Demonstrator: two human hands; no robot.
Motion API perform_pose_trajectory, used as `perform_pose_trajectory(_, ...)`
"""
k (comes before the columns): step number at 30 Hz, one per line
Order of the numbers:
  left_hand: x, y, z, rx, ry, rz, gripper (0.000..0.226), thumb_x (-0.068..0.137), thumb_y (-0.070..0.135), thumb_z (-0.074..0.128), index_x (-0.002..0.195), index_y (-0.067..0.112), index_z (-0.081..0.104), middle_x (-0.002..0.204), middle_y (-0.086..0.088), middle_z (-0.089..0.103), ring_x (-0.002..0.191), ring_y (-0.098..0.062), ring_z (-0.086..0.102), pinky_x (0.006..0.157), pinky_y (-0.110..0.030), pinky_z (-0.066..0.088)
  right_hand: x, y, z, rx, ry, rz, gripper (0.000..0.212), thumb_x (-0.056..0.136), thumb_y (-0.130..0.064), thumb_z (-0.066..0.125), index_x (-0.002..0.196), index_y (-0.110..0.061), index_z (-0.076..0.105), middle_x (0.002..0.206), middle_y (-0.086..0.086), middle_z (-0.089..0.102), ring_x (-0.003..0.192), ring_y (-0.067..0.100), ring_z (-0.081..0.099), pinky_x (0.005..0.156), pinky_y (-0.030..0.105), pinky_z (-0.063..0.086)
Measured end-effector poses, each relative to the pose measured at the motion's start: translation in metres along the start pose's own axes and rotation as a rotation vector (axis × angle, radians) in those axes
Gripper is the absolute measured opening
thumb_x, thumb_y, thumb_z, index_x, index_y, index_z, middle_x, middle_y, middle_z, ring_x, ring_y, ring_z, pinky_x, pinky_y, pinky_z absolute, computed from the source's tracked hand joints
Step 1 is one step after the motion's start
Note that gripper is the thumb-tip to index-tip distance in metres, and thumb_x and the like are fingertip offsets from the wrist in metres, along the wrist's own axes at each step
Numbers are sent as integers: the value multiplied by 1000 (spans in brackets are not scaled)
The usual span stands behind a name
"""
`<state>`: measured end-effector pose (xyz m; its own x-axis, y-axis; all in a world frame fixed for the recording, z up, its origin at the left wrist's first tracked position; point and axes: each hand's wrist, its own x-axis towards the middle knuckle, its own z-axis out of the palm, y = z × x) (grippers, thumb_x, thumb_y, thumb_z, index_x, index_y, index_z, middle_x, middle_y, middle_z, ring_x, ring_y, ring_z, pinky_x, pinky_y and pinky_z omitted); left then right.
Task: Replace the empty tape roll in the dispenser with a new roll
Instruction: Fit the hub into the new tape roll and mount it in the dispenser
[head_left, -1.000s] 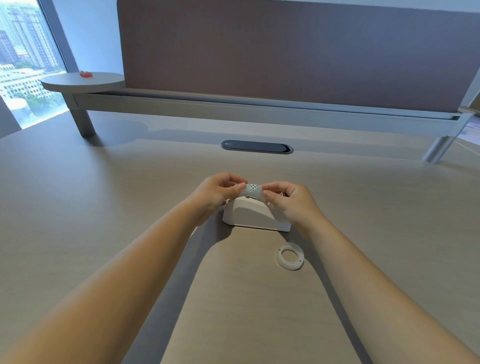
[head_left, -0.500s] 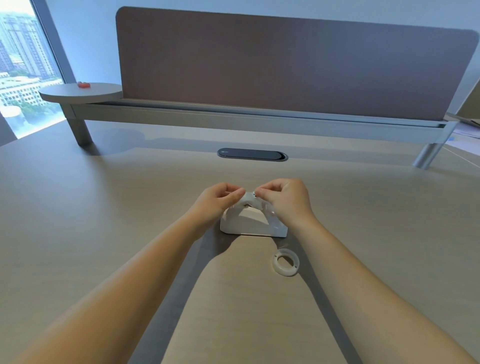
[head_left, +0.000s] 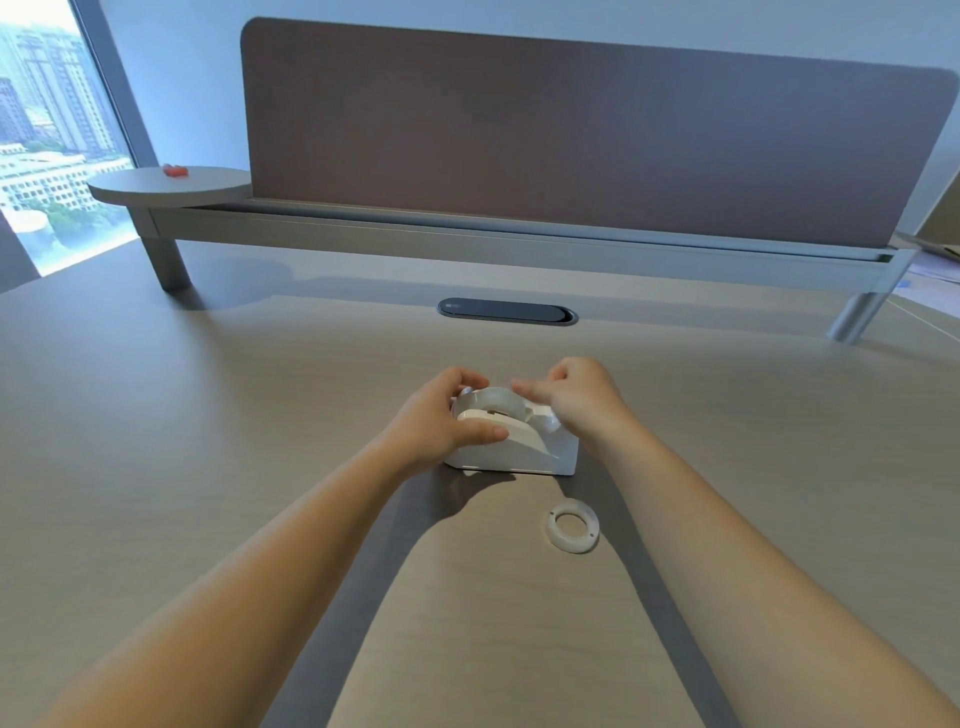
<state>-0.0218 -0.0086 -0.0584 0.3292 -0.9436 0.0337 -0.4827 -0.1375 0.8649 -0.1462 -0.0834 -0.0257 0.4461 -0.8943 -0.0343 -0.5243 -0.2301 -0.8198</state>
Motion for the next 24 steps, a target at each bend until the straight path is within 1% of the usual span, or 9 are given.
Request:
perform_pose_trajectory(3, 1, -1, 1, 15, 11, -12, 50, 72, 21, 68, 117, 18, 46, 109, 0, 46, 101, -20, 45, 88, -34, 42, 2, 6, -22, 134, 120, 5, 47, 78, -22, 62, 50, -18, 25, 54, 1, 24, 50, 18, 24, 48, 30, 20)
perform_pose_trajectory(6, 3, -1, 1, 3, 1, -26, 49, 72, 21, 68, 116, 18, 45, 110, 0, 46, 102, -21, 45, 90, -35, 43, 0, 15, -35, 117, 111, 1, 37, 79, -23, 61, 55, -17, 34, 60, 1, 36, 56, 17, 34, 49, 29, 25)
perform_pose_trajectory(9, 2, -1, 1, -2, 2, -25, 48, 73, 20, 67, 116, 18, 45, 110, -1, 46, 102, -21, 46, 89, -36, 45, -6, 17, -26, 138, -17, -67, 11, 79, -21, 62, 80, -14, 55, 86, 4, 57, 82, 19, 51, 61, 26, 40)
perform_pose_trajectory(11, 0, -1, 1, 3, 5, -18, 48, 73, 20, 67, 116, 18, 45, 109, -1, 46, 101, -21, 46, 88, -36, 45, -8, 16, -18, 53, -120, -125, 23, 79, -22, 62, 99, -10, 60, 105, 10, 62, 94, 18, 52, 77, 28, 41)
perform_pose_trajectory(13, 0, 0, 1, 13, 8, -15, 49, 74, 21, 66, 117, 18, 44, 109, -1, 46, 101, -21, 46, 88, -36, 45, -8, 12, -15, -63, -195, -158, 31, 81, -24, 59, 108, -9, 60, 117, 10, 61, 101, 18, 51, 81, 30, 39)
perform_pose_trajectory(15, 0, 0, 2, 18, 5, -15, 49, 74, 21, 66, 118, 18, 44, 109, -1, 46, 102, -21, 46, 89, -37, 45, -7, 11, -14, -162, -234, -168, 33, 82, -27, 57, 109, -9, 61, 120, 10, 61, 101, 18, 51, 81, 30, 38)
perform_pose_trajectory(19, -1, 1, 2, 28, 5, -18, 50, 74, 22, 66, 118, 18, 43, 109, -1, 45, 102, -21, 45, 87, -36, 45, -5, 10, -12, -234, -187, -199, 26, 80, -27, 59, 91, -4, 67, 101, 13, 67, 86, 18, 53, 66, 28, 40)
perform_pose_trajectory(22, -2, 1, 2, 20, 13, -10, 51, 73, 21, 67, 118, 17, 44, 109, -2, 45, 101, -21, 45, 86, -34, 43, -5, 10, -11, -130, -183, -172, 23, 82, -24, 57, 82, -3, 65, 83, 9, 60, 79, 19, 51, 60, 25, 38)
perform_pose_trajectory(24, -3, 2, 2, 18, 10, -11, 50, 74, 21, 66, 119, 17, 43, 109, -1, 45, 102, -21, 45, 87, -34, 43, -3, 11, -11, -45, -173, -134, 24, 84, -26, 54, 69, -8, 61, 71, 5, 54, 70, 17, 47, 58, 26, 36)
